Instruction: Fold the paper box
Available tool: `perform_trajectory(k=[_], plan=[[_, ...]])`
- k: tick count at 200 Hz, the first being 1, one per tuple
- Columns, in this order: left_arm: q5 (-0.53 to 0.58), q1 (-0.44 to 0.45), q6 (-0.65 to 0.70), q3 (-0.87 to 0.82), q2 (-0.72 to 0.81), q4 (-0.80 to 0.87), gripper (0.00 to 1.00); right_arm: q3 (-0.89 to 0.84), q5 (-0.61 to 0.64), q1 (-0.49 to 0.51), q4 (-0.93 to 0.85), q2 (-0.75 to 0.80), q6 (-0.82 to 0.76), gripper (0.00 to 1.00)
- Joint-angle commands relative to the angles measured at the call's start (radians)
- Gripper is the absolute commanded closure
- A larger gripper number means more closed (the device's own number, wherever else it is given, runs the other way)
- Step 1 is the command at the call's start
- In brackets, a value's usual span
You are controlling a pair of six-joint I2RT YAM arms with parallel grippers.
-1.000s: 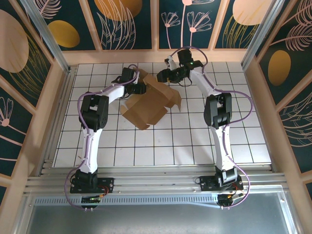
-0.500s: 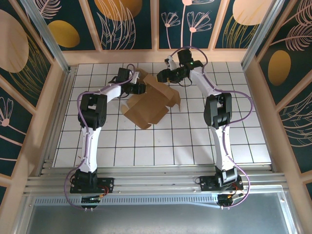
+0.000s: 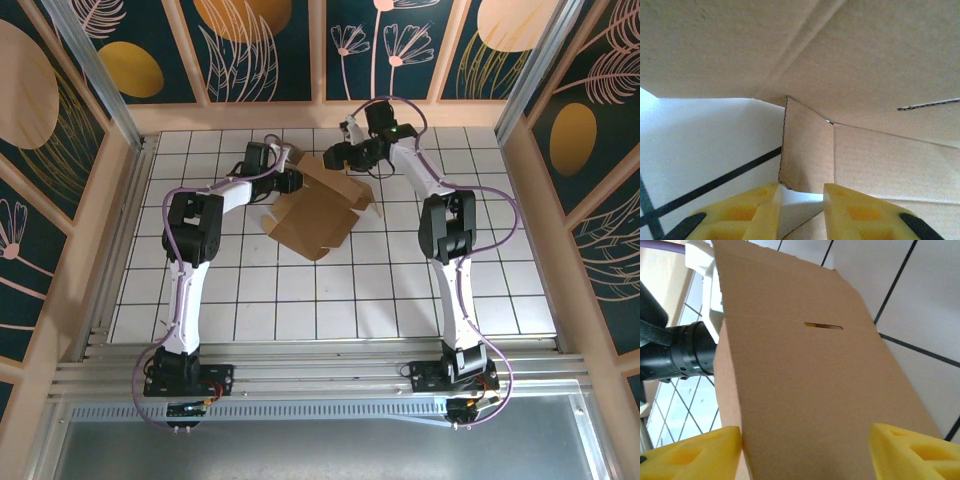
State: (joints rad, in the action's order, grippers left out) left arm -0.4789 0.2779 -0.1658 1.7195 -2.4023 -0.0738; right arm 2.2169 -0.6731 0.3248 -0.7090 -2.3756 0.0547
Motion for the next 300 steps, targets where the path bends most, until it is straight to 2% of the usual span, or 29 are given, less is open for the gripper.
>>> perform_trajectory(k=[1, 38, 61, 131, 150, 166, 185, 218, 236, 251, 260, 274, 289, 300], plan=[[0.039, 0.024, -0.005, 0.072, -0.016, 0.047, 0.7, 0.011, 0.023, -0.036, 0.026, 0.018, 0.057, 0.28], [-0.061, 0.028, 0.009, 0.075, -0.032, -0.004, 0.68, 0.003, -0.069, -0.085, 0.089, 0.023, 0.123, 0.25], [-0.101, 0.043, 0.044, 0.126, -0.059, 0.007, 0.66, 0.004, -0.112, -0.098, 0.104, -0.002, 0.15, 0.29], [-0.086, 0.07, 0.091, 0.296, -0.136, 0.128, 0.68, -0.038, -0.131, -0.099, 0.115, -0.016, 0.145, 0.35], [-0.041, 0.07, 0.073, 0.34, -0.161, 0.175, 0.68, -0.05, -0.133, -0.1, 0.118, -0.011, 0.139, 0.35], [-0.026, 0.071, 0.026, 0.31, -0.154, 0.136, 0.66, -0.062, -0.128, -0.104, 0.124, -0.005, 0.137, 0.35], [-0.018, 0.07, -0.024, 0.236, -0.096, 0.073, 0.54, -0.07, -0.111, -0.106, 0.123, 0.002, 0.133, 0.35], [0.103, 0.069, -0.052, -0.054, 0.169, -0.122, 0.53, -0.066, -0.081, -0.107, 0.102, 0.003, 0.106, 0.35], [0.14, 0.059, -0.062, -0.116, 0.277, -0.126, 0.52, -0.065, -0.077, -0.11, 0.101, 0.002, 0.1, 0.35], [0.171, 0.028, -0.116, -0.075, 0.305, -0.074, 0.54, -0.063, -0.085, -0.109, 0.107, -0.001, 0.102, 0.35], [0.139, 0.003, -0.135, -0.035, 0.304, -0.038, 0.53, -0.061, -0.091, -0.109, 0.11, -0.004, 0.106, 0.35], [0.011, -0.028, -0.096, 0.021, 0.293, -0.02, 0.48, -0.059, -0.102, -0.107, 0.111, -0.005, 0.105, 0.35], [-0.131, -0.039, 0.107, 0.193, 0.222, 0.173, 0.46, -0.053, -0.108, -0.107, 0.1, -0.008, 0.092, 0.36], [-0.162, -0.039, 0.259, 0.302, 0.172, 0.292, 0.46, -0.048, -0.116, -0.107, 0.091, -0.01, 0.081, 0.36]])
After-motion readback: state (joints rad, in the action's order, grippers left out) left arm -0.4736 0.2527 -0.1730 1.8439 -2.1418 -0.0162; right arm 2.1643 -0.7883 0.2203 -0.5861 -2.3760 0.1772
